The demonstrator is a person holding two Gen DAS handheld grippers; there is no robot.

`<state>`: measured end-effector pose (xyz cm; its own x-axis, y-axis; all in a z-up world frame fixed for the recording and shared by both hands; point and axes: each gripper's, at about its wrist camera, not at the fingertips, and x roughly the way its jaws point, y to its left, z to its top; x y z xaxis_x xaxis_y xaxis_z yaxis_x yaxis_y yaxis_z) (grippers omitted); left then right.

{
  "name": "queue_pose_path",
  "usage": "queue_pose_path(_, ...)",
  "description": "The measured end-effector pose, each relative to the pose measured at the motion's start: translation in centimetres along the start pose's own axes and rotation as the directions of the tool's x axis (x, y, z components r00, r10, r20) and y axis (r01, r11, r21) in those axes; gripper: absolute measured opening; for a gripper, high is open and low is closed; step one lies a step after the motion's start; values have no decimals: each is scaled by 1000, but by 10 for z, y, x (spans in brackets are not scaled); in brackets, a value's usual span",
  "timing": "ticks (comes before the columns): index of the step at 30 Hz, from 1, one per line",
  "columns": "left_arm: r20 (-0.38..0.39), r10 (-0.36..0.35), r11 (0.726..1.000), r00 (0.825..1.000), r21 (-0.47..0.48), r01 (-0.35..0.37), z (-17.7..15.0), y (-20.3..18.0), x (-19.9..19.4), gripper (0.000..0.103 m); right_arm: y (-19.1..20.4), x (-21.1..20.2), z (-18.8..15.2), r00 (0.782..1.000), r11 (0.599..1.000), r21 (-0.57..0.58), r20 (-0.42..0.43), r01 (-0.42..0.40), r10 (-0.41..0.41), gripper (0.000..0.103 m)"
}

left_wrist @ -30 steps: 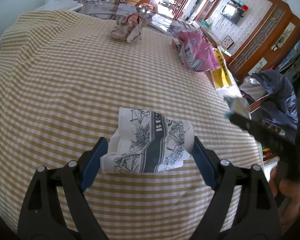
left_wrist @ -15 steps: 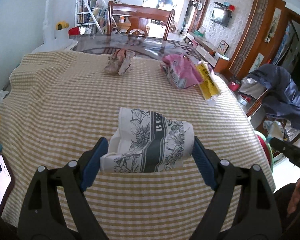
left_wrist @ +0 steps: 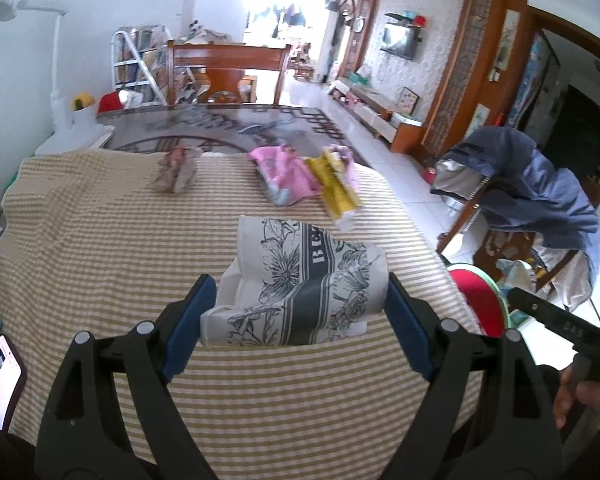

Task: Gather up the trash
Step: 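Carry the cup and milk pouch over the red bucket and open both tools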

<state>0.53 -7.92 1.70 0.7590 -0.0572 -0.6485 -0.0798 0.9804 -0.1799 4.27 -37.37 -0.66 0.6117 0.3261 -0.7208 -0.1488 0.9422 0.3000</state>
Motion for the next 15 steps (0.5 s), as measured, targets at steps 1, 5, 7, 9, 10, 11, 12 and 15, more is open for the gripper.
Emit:
queue_pose_path(1,0,-11,1000,1000,10,11,1,-6,0,81,-2,-2,0,1000,1000,4,4,-2,2,51)
queue_pose_path(5,-22,-70,997,997,12,70,1,-25,3,81,-8,-10,0,1000,1000,23,29,-5,4,51)
queue_pose_path(7,-39,-98,995,994,15,98,0,-36,6,81,-12,-12,1,999,999,33,34,-6,5,51)
queue_pose_path(9,-49,-115,993,992,23,116,-1,-45,8,81,-16,-15,2,999,999,40,40,-5,4,51)
queue_pose_path(10,-57,-127,991,990,30,129,-1,-51,10,81,-18,-16,2,999,999,43,42,-4,2,51)
queue_pose_path(11,-64,-139,989,988,35,141,-2,-57,12,81,-21,-17,3,999,999,47,45,-2,0,51)
queue_pose_path(12,-70,-146,988,987,38,149,-4,-61,13,81,-24,-19,4,999,998,56,51,1,-3,51)
queue_pose_path(15,-92,-169,983,981,51,174,-8,-72,19,81,-30,-22,4,998,997,80,63,4,-9,51)
